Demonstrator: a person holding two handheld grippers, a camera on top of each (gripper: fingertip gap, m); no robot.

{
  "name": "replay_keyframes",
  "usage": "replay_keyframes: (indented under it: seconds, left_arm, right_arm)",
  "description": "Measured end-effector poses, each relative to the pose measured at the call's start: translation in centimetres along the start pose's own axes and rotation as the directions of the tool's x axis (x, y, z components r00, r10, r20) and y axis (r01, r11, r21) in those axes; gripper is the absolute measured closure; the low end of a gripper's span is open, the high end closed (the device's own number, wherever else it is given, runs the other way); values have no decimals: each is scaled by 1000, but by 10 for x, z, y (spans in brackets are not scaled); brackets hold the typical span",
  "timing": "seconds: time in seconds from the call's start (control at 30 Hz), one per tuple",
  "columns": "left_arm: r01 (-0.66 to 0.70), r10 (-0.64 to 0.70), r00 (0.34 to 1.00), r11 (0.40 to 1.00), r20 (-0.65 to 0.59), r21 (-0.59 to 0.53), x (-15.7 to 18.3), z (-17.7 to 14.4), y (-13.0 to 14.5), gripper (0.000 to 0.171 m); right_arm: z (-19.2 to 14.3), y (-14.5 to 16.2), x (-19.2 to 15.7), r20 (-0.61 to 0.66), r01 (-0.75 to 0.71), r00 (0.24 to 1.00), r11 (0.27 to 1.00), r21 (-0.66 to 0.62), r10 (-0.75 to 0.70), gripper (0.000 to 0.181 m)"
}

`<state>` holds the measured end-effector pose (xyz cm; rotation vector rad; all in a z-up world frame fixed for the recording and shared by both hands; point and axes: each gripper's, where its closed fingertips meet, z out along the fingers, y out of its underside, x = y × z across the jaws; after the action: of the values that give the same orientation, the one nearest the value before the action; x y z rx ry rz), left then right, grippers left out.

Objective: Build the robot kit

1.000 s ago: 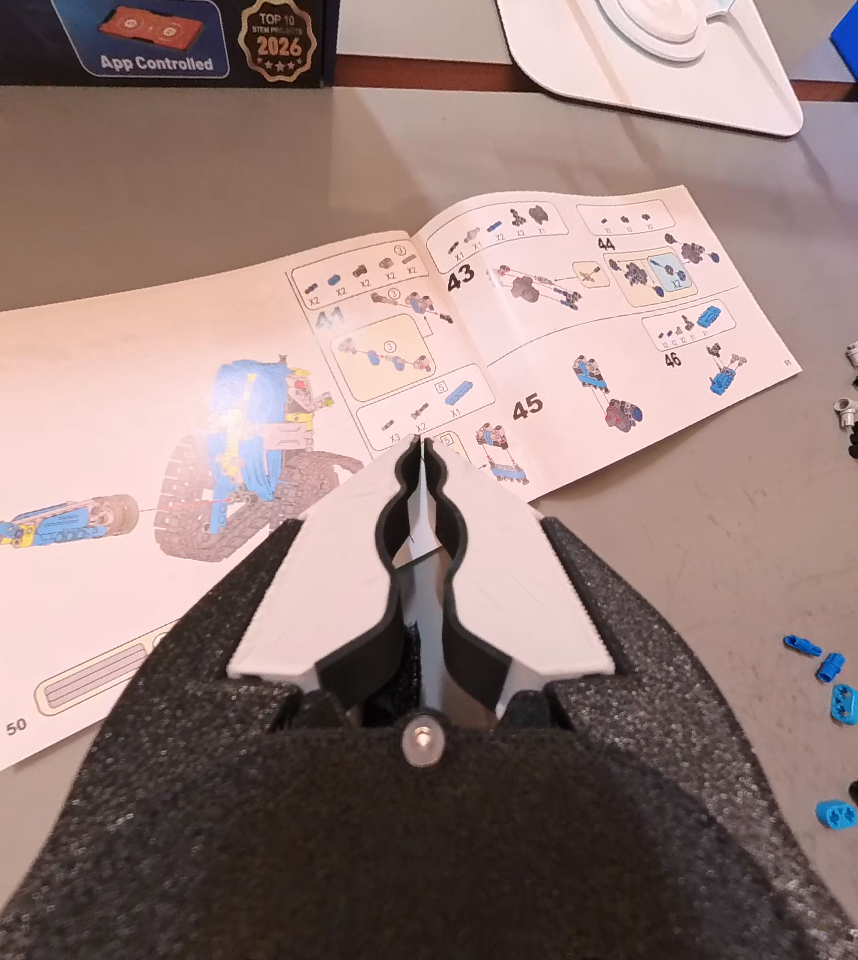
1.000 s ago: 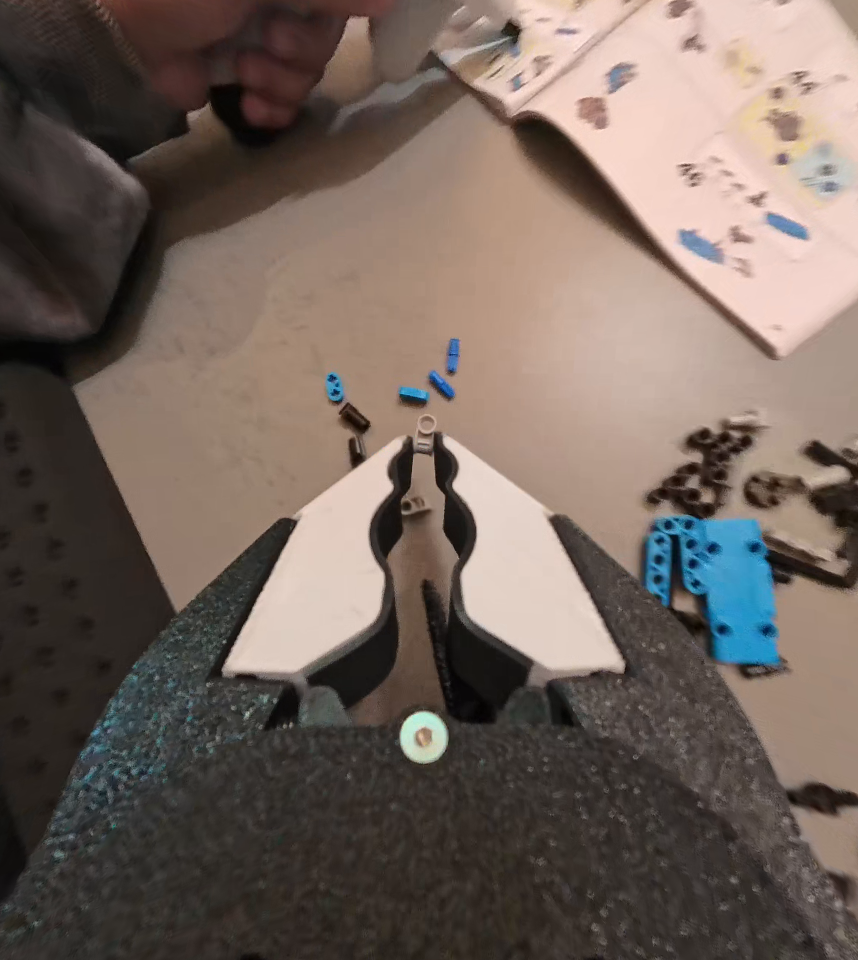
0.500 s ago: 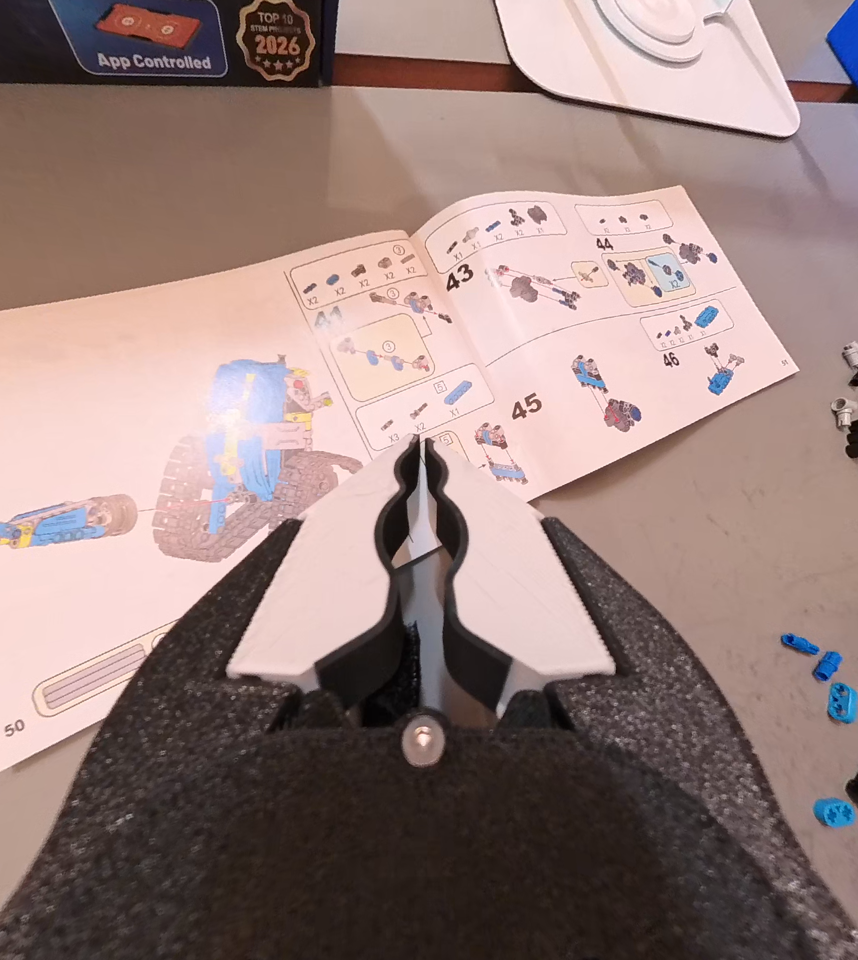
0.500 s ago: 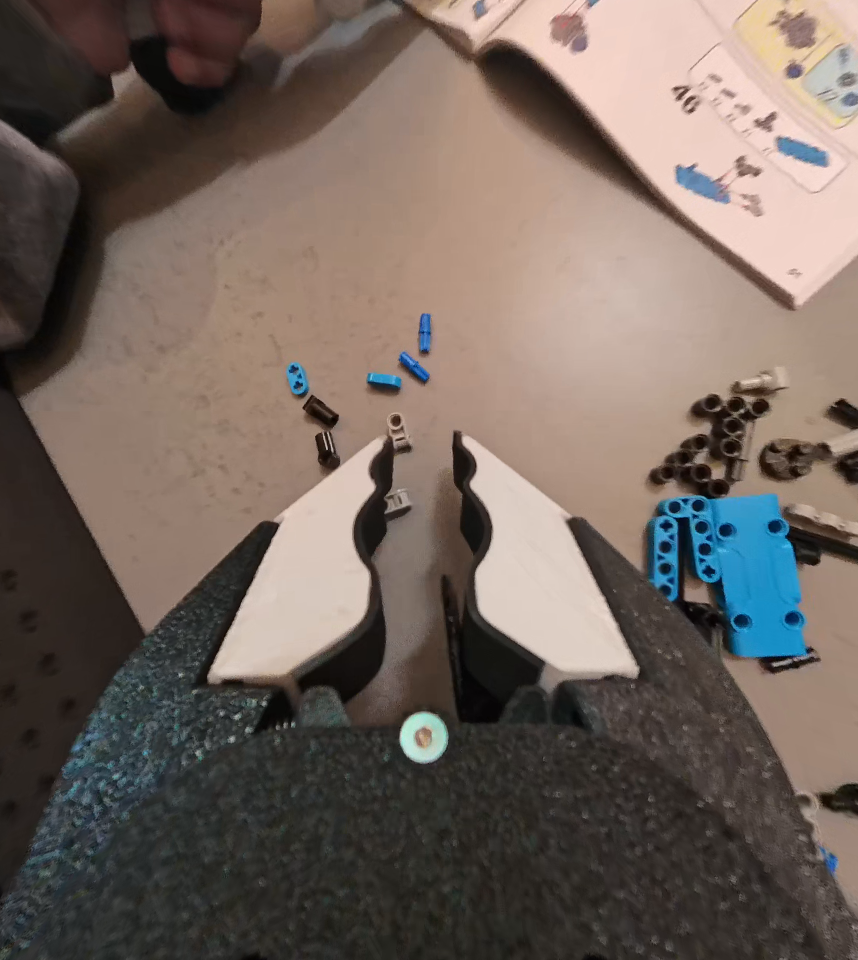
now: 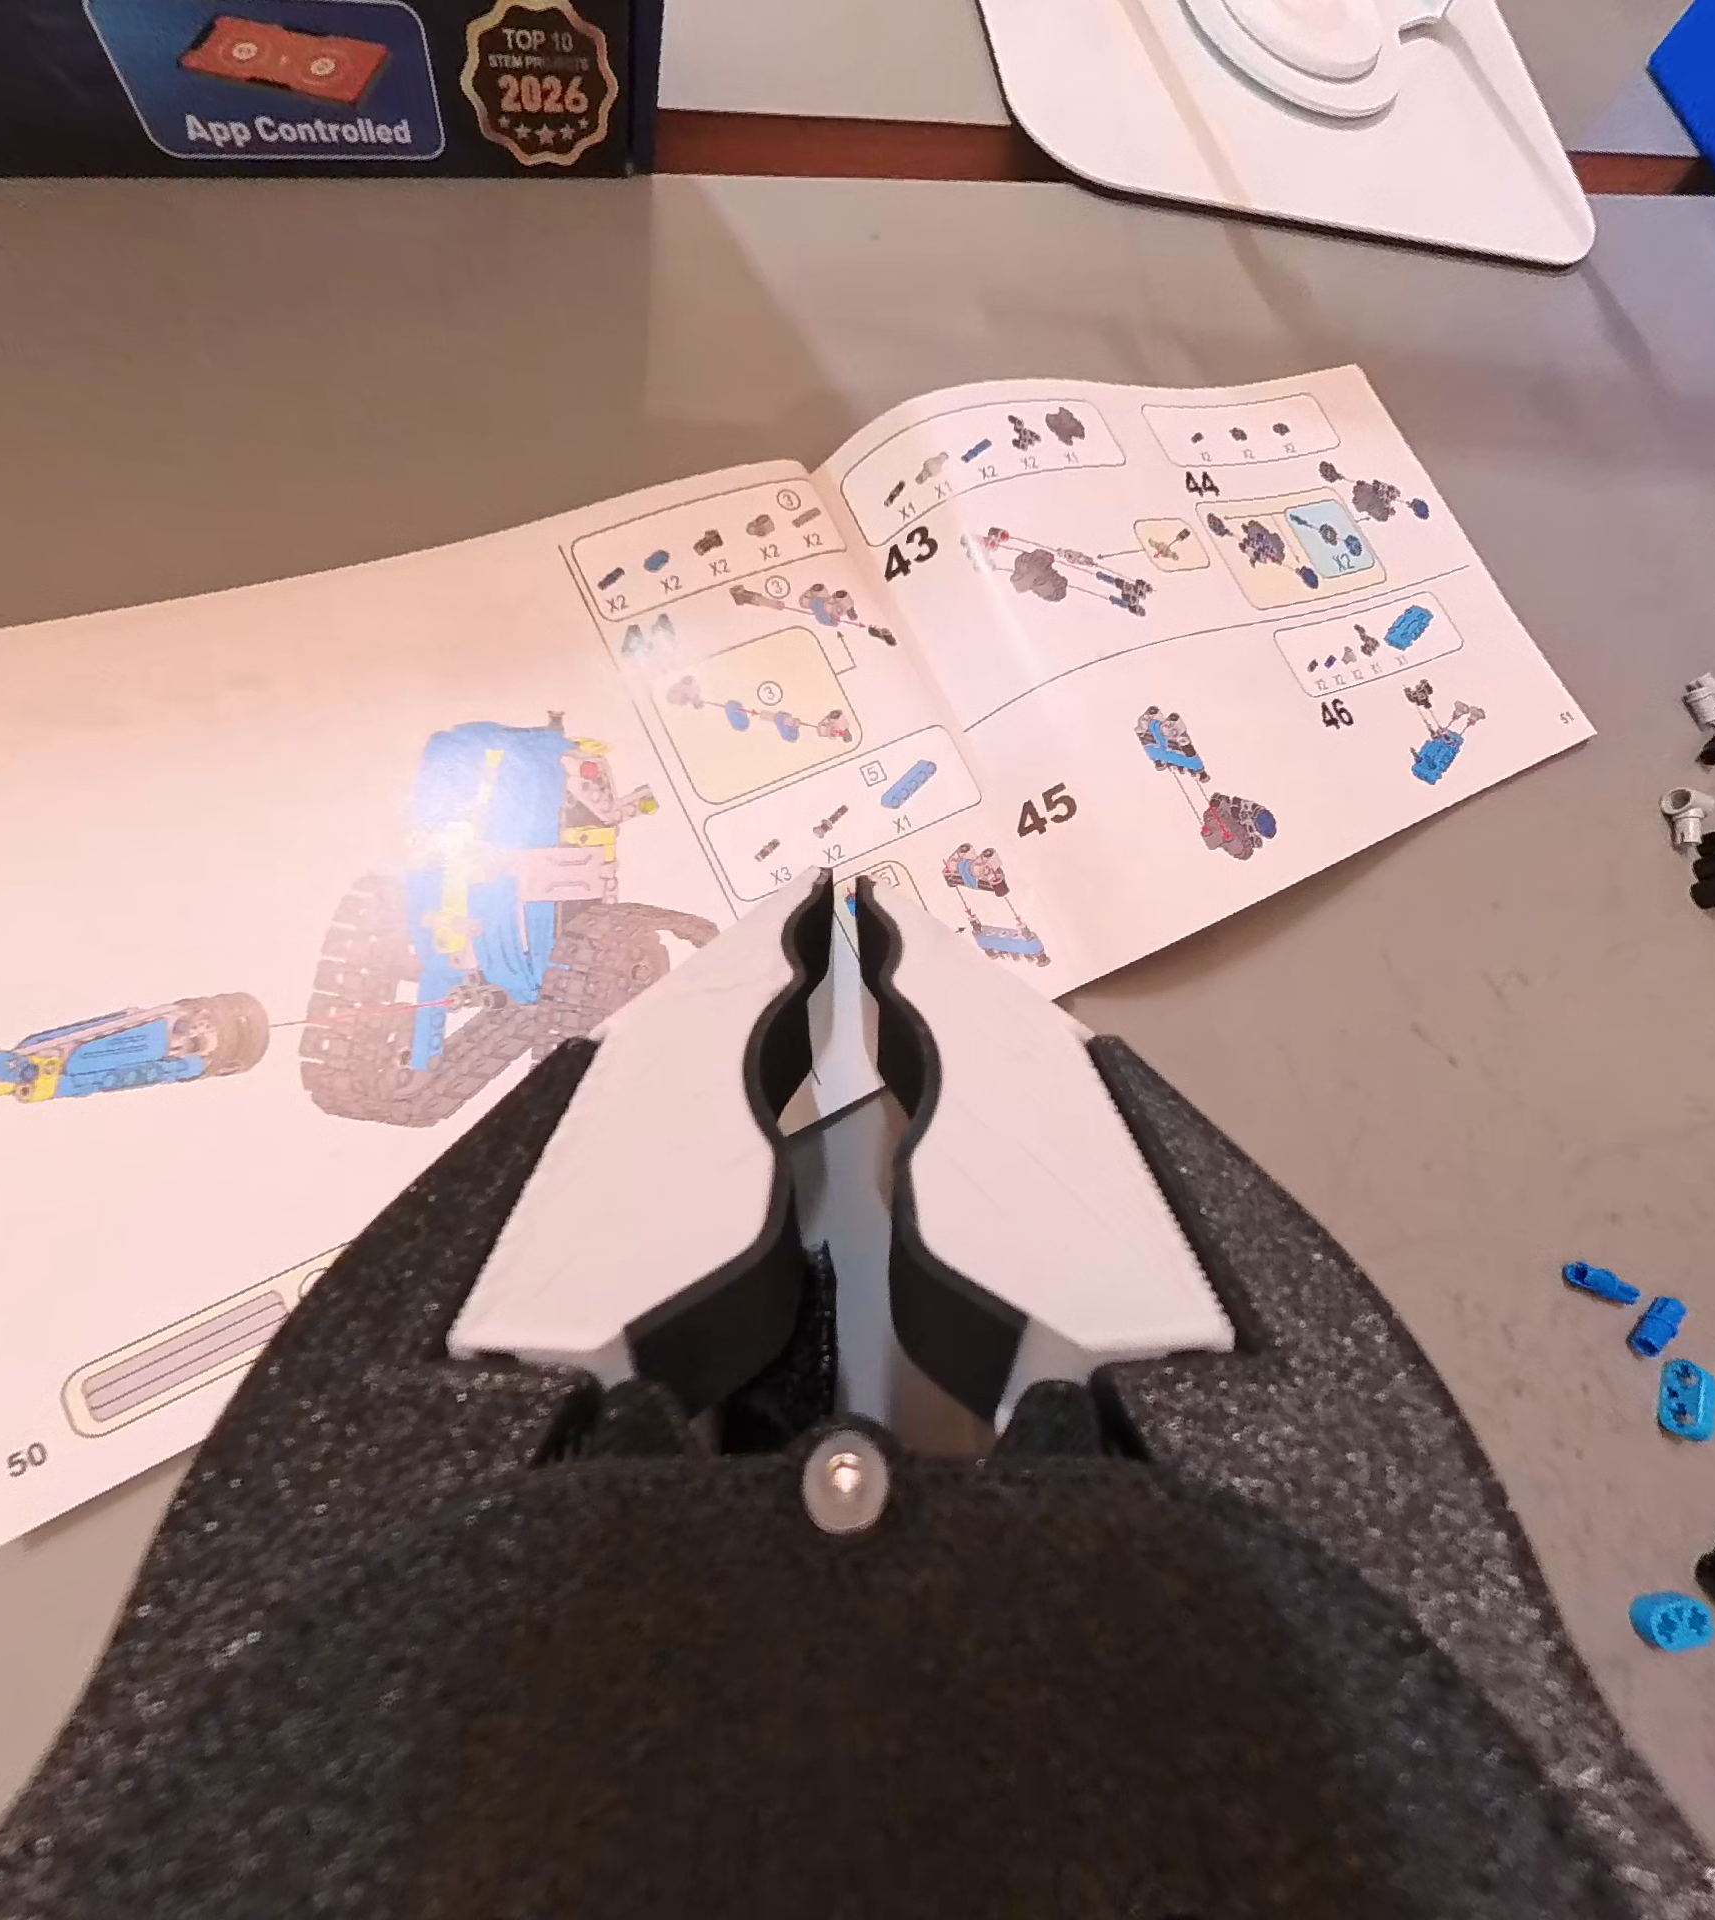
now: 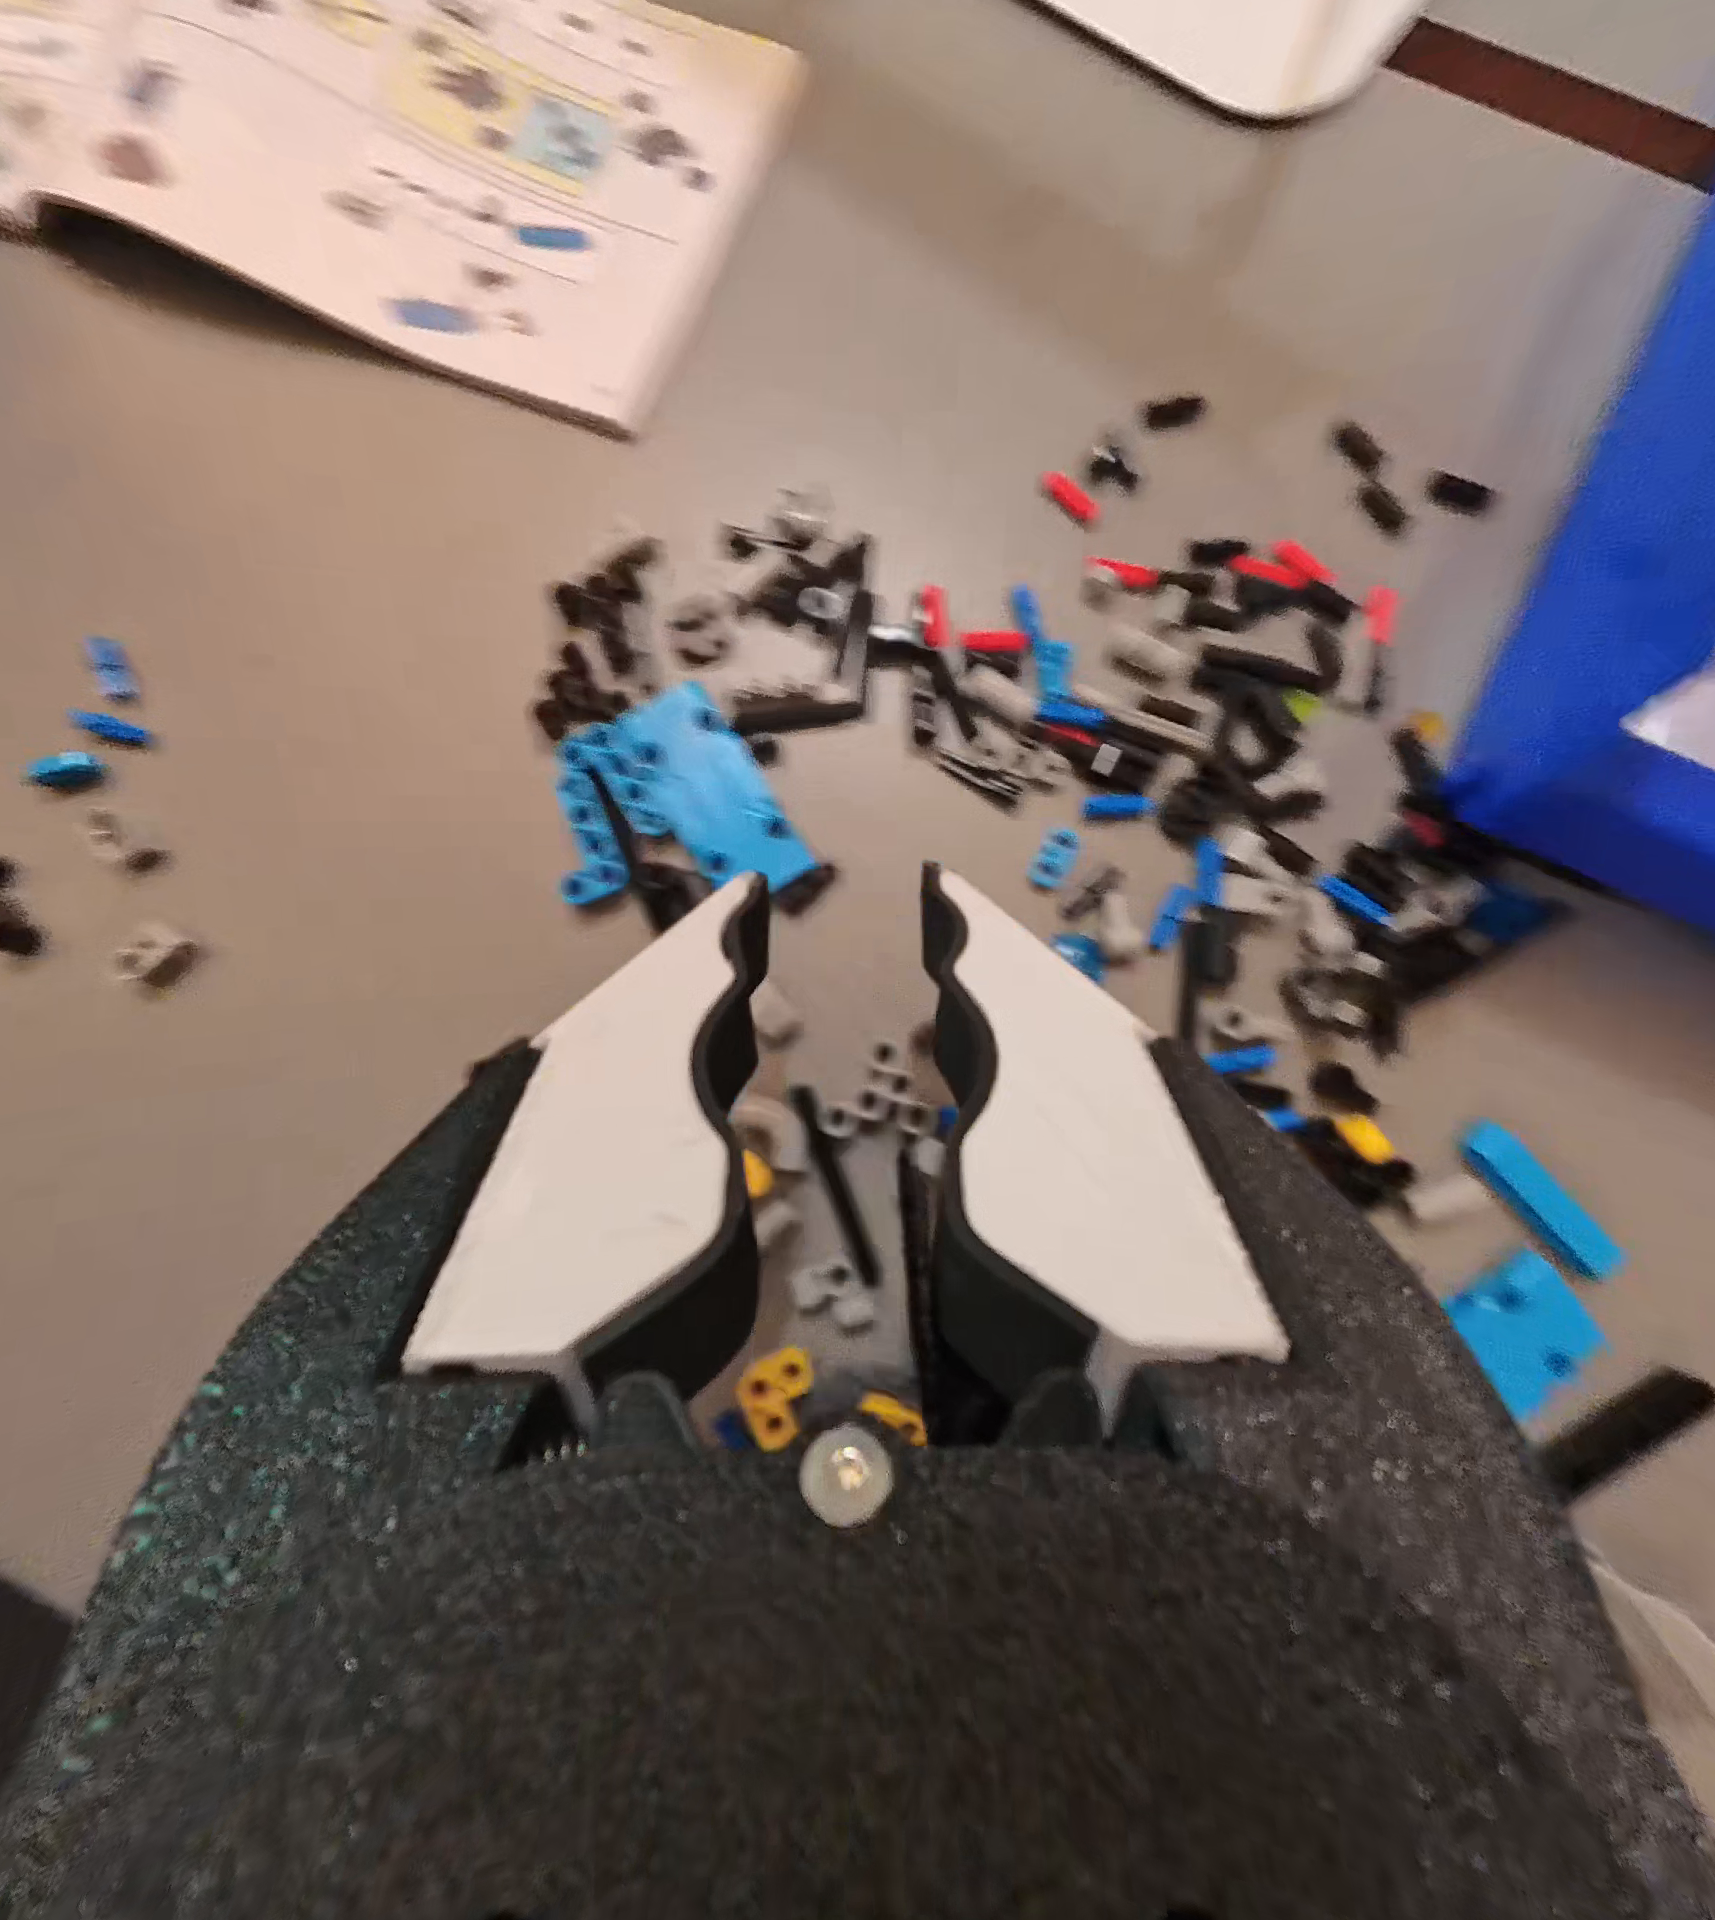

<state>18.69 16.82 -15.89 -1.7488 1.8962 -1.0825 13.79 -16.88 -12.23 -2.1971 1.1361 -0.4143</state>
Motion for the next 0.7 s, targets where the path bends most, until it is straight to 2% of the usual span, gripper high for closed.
replay_keyframes:
  seconds: [0.1, 0.37, 0.53, 0.7]
  left_arm:
    - [-3, 3, 1000, 1000, 2, 0, 0, 0, 0, 168]
    - [-1, 1, 1000, 1000, 1, 0, 0, 0, 0, 168]
    - [-3, 3, 1000, 1000, 3, 0, 0, 0, 0, 168]
    - [-2, 2, 1000, 1000, 2, 0, 0, 0, 0, 168]
  right_arm:
    - [1, 8, 26, -70, -28, 997, 999, -28, 26, 152]
    - [16, 15, 43, -76, -69, 995, 996, -55, 64, 153]
    - [23, 7, 31, -31, -74, 997, 997, -26, 73, 156]
    - [39, -11, 0, 51, -55, 997, 998, 0, 55, 157]
